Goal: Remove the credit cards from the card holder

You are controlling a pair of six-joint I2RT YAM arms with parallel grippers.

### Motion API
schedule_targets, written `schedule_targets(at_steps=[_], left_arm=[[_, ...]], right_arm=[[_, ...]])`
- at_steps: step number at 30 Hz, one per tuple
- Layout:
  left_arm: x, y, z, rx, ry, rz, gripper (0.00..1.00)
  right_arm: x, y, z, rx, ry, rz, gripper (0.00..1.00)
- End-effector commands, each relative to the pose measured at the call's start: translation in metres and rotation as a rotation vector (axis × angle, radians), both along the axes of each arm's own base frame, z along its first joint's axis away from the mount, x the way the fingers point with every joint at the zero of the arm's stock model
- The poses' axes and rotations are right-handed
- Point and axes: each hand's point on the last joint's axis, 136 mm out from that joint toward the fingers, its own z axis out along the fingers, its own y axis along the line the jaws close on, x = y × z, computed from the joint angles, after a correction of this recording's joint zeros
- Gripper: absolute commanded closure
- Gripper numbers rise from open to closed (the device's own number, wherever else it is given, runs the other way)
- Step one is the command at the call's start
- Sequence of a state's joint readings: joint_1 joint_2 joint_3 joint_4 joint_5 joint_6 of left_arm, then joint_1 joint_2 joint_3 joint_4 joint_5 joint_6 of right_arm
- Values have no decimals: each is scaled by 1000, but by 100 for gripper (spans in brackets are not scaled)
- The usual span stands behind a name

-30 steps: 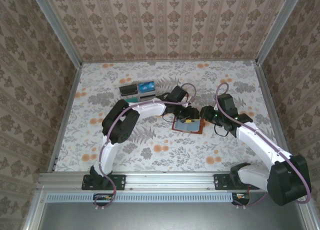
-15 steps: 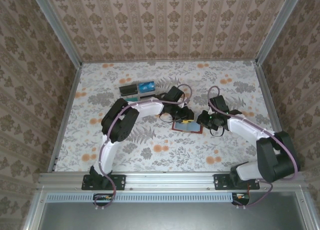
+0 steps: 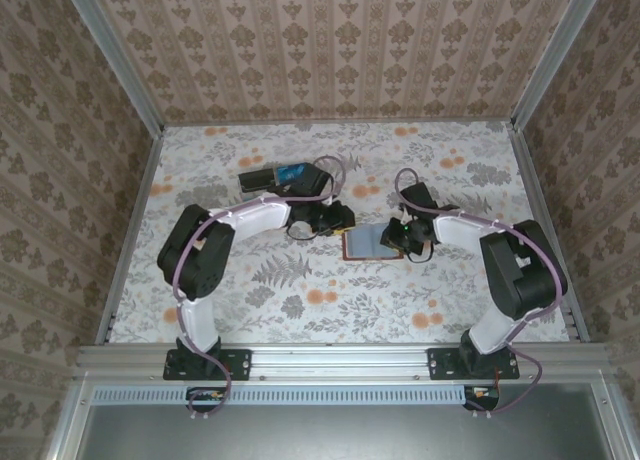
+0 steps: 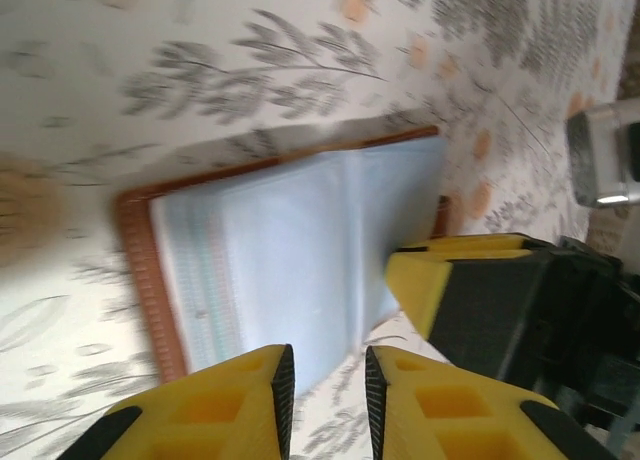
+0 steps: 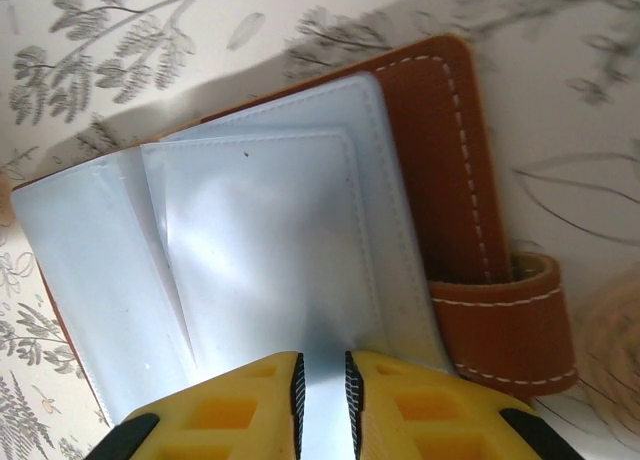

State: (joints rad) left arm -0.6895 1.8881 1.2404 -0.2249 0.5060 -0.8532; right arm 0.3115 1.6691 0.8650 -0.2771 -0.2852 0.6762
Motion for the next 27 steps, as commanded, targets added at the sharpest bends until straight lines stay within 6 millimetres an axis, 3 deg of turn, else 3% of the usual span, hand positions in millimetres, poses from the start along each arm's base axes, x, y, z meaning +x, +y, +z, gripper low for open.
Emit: schedule_targets(at_steps=[1, 6, 9, 17, 27], left_arm=[[-4, 22, -7, 66, 21, 53, 71], [-10, 30, -20, 82, 56, 85, 64], [-8, 25, -23, 61, 62, 94, 63], [-6, 3, -21, 45, 59, 55, 63], [-7, 9, -48, 148, 98, 70, 64]], right_arm=[[-1, 9, -10, -19, 22, 61, 76], [-6, 20, -12, -23, 29, 110, 76], [-9, 23, -15, -23, 40, 122, 76], [-9, 18, -17, -55, 43, 111, 76], [-6, 7, -10, -113, 16, 106, 75]])
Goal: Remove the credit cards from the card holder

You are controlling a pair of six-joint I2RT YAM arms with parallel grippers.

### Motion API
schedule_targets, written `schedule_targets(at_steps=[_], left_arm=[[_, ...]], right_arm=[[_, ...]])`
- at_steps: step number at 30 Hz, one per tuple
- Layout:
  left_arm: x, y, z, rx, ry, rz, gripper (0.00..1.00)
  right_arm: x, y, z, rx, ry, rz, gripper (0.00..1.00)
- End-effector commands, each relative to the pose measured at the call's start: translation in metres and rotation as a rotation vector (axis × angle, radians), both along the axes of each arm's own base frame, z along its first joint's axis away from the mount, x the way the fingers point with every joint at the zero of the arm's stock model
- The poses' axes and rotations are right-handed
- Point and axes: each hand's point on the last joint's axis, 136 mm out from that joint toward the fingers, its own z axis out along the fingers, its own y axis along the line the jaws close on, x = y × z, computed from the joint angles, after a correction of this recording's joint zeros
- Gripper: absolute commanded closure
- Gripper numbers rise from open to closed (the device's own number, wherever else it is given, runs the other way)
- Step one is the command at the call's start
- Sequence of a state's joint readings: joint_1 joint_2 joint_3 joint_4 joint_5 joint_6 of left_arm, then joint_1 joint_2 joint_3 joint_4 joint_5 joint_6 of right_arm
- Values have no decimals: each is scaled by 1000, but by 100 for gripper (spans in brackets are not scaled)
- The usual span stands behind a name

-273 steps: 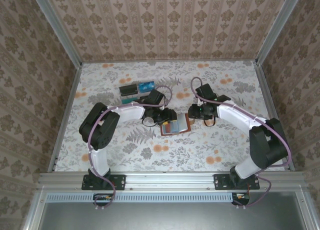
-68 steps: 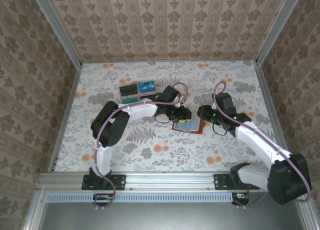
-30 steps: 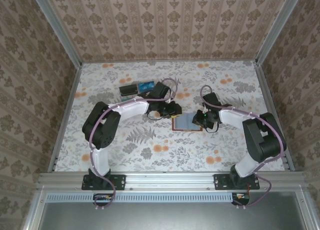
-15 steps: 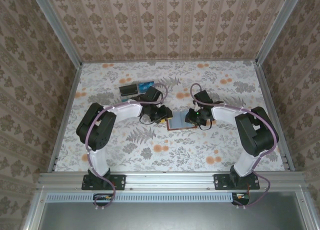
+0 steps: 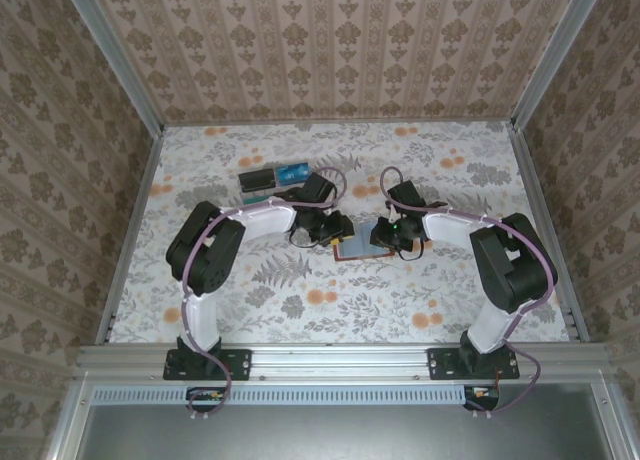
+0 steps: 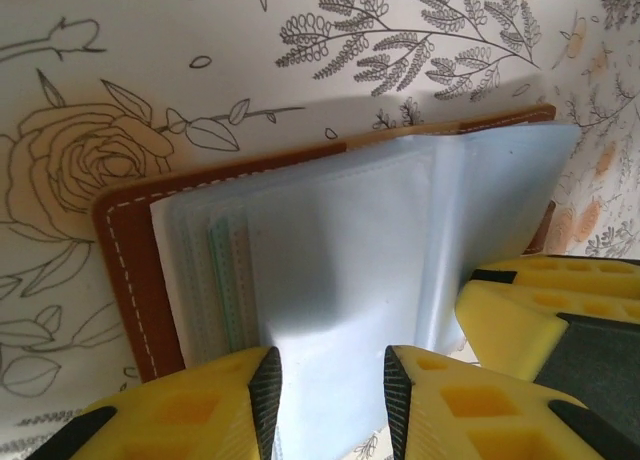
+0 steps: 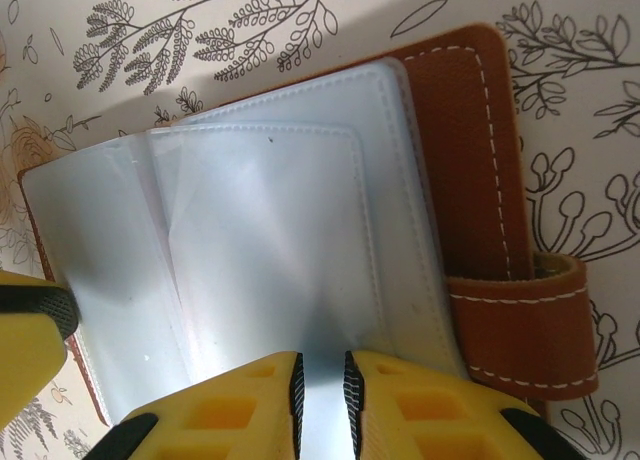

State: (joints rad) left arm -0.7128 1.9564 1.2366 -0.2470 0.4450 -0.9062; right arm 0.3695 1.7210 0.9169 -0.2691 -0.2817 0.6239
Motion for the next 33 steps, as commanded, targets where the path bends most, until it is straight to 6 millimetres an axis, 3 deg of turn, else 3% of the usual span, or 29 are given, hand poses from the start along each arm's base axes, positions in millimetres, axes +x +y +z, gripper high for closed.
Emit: schedule_targets(at_steps=[1, 4, 7, 10, 13, 17, 22, 26, 33], left_arm=[[0, 5, -11, 51, 27, 20, 64], [-1, 3, -7, 30, 23, 14, 64], [4, 1, 12, -22, -12, 13, 64], [10, 9, 30, -30, -54, 24, 62], [14, 30, 35, 9, -76, 69, 59], [17, 73, 28, 102, -87, 178, 55], [14, 106, 29, 149, -99, 266, 45], [12, 115, 27, 160, -98, 287, 34], [11, 115, 26, 153, -96, 292, 23]], right_arm=[[-9, -22, -3, -135, 22, 4, 74], [-1, -32, 21, -207, -49, 17, 70], [6, -32, 44, -240, -106, 46, 63], [7, -17, 59, -245, -141, 112, 56], [8, 8, 67, -226, -169, 181, 47], [-3, 38, 61, -189, -112, 294, 38], [-3, 53, 44, -200, -58, 338, 29], [-1, 57, 31, -229, -9, 353, 25], [2, 61, 17, -253, 32, 370, 25]])
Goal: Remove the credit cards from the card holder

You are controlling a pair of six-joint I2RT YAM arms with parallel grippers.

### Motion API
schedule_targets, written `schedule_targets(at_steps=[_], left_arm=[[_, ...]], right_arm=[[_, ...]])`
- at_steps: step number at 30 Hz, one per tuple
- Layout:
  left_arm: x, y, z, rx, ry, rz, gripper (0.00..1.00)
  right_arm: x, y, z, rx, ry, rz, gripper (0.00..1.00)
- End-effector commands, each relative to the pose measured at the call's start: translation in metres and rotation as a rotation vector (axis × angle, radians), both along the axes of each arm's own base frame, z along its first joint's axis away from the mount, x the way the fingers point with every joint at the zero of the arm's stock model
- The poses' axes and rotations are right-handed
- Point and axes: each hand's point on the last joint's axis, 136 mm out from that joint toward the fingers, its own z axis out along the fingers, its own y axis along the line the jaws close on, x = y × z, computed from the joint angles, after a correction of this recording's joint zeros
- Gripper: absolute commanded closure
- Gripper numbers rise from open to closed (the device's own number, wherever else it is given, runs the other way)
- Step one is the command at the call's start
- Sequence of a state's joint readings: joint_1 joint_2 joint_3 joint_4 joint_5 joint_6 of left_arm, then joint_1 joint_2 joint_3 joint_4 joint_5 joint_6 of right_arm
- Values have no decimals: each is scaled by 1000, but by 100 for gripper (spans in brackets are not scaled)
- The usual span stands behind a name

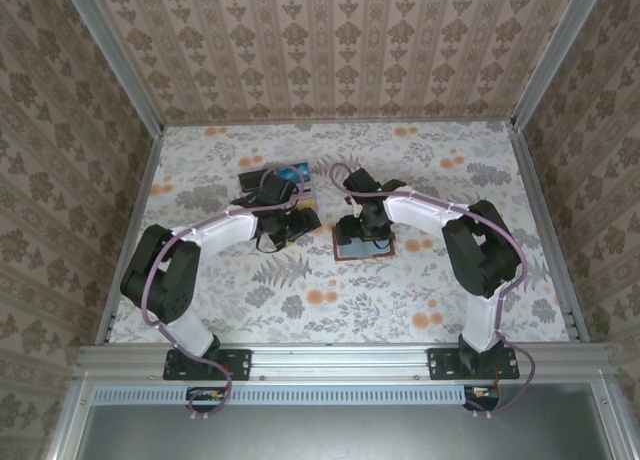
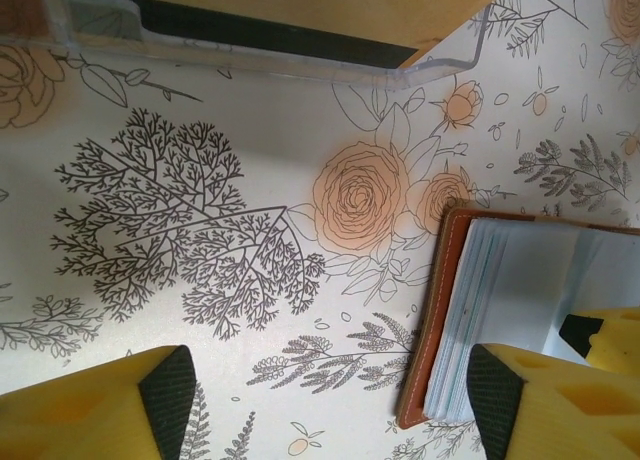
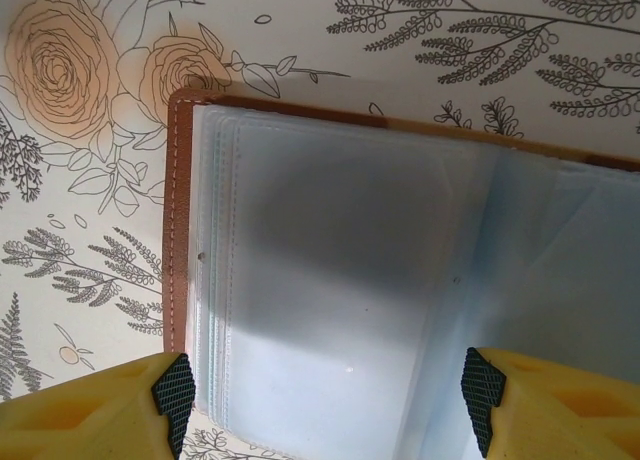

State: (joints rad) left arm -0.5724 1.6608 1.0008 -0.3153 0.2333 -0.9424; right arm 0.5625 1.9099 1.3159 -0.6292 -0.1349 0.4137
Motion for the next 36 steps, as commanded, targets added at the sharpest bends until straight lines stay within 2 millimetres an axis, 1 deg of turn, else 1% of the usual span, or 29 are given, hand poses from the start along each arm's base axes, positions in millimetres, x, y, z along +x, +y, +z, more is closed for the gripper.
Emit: schedule_targets(at_steps=[1, 8, 14, 16, 19, 24, 27, 30, 32, 35, 36], left_arm=[[0, 5, 5, 3, -14, 10, 22], [-1, 2, 3, -8, -10, -6, 16], [-2, -1, -2, -22, 5, -8, 16], [-2, -2, -3, -27, 10, -9, 16], [-2, -4, -4, -36, 11, -10, 16], [-2, -8, -4, -51, 12, -24, 16], [-1, -14, -1, -75, 6, -44, 17], [-1, -20, 0, -98, 0, -63, 20], [-1, -25, 2, -119, -7, -78, 25], [-1, -34, 6, -150, -21, -97, 30], [-1, -36, 7, -159, -24, -101, 33]], right_arm=[[-5, 1, -3, -32, 36, 29, 25], [-10, -5, -22, -75, 83, 16, 24], [-15, -13, -37, -118, 111, 10, 25], [-16, -17, -40, -139, 115, 8, 28], [-17, -21, -43, -150, 116, 2, 35], [-16, -22, -43, -138, 108, -4, 45], [-16, -16, -39, -78, 102, 1, 52], [-17, -4, -33, 29, 105, 19, 58], [-19, 5, -29, 96, 113, 28, 61], [-24, 12, -26, 151, 141, -1, 63], [-21, 16, -24, 178, 134, -9, 65]])
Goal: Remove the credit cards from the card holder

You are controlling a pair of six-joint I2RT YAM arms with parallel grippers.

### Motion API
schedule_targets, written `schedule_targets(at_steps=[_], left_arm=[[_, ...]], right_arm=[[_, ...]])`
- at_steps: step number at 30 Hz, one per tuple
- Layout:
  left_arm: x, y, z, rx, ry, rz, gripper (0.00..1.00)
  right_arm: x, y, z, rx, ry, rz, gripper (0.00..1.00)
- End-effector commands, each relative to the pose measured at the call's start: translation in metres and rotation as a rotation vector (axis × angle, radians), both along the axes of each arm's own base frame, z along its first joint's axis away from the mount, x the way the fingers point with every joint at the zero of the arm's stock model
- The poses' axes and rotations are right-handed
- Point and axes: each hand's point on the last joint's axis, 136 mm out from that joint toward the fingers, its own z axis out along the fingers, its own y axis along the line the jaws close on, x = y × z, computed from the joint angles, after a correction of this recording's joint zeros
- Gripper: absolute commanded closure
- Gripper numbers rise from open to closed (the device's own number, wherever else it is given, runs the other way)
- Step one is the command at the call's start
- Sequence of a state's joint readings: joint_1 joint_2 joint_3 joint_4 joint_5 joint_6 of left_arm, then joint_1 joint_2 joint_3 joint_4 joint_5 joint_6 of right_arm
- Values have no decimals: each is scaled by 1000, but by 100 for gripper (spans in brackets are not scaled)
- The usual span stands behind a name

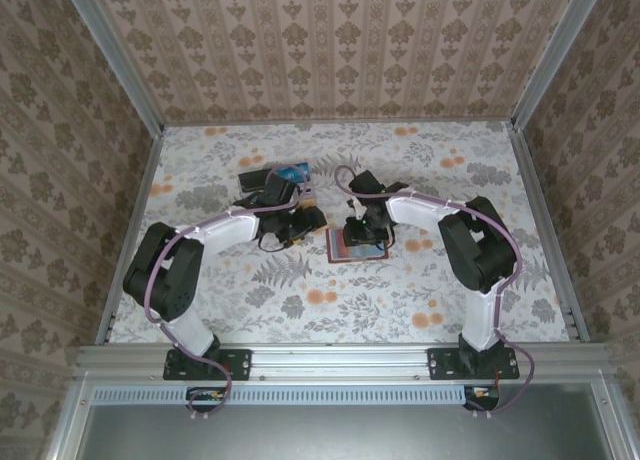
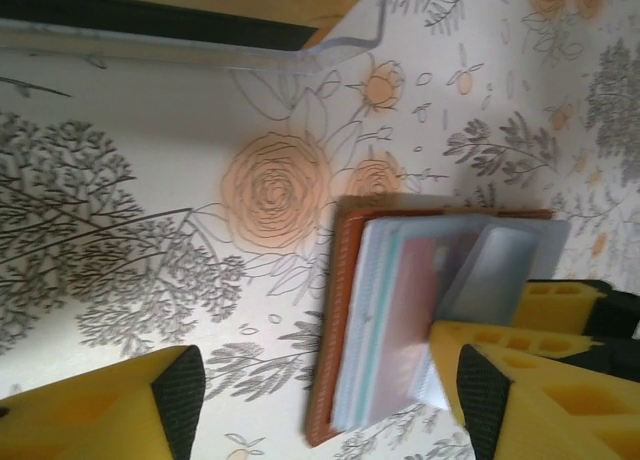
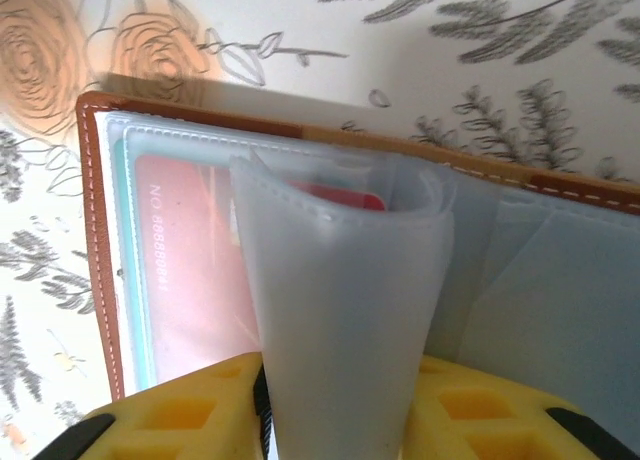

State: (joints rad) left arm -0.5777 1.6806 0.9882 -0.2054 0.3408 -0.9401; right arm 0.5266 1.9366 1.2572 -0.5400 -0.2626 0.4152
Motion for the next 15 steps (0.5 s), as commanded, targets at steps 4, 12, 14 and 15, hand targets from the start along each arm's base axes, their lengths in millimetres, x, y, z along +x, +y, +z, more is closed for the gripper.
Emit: schedule_targets(at_steps=[4, 12, 14, 15], left_arm=[[-5, -25, 6, -88, -21, -68, 46], [-13, -46, -14, -75, 46, -130, 66], [-14, -51, -19, -81, 58, -140, 69], [-15, -52, -21, -78, 62, -144, 70]], right_arm=[[-20, 16, -3, 120, 84, -49, 68], [-21, 13, -7, 117, 84, -63, 70], [-22, 12, -7, 109, 83, -65, 70], [-21, 11, -8, 105, 80, -64, 70]])
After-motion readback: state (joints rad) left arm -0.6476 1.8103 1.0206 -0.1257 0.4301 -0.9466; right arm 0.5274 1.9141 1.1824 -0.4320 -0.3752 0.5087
